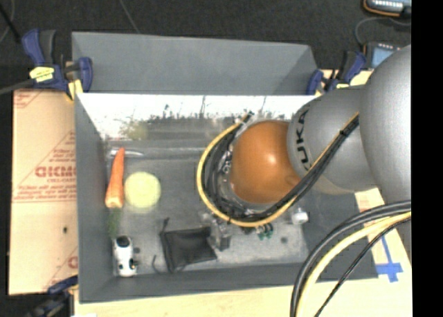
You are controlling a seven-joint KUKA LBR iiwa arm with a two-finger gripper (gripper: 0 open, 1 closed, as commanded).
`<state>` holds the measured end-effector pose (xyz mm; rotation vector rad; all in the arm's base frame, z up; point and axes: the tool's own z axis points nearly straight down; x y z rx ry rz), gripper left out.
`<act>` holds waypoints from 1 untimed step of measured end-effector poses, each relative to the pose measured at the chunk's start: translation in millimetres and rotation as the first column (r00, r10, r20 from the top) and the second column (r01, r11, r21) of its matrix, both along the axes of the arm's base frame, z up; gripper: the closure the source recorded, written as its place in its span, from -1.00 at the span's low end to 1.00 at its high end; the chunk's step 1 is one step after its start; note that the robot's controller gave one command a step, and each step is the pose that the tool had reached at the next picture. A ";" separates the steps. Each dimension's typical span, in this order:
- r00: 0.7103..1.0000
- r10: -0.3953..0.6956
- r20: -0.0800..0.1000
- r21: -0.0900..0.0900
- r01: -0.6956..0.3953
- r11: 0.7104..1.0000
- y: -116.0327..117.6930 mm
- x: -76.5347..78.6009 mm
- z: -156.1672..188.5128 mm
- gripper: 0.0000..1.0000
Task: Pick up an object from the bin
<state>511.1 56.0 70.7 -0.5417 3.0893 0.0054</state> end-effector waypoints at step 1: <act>0.999 0.039 -0.008 -0.002 -0.039 0.999 4.2 -4.0 43.1 1.00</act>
Offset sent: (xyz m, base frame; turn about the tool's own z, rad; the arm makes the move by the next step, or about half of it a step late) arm -0.0074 0.0186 0.0562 0.0781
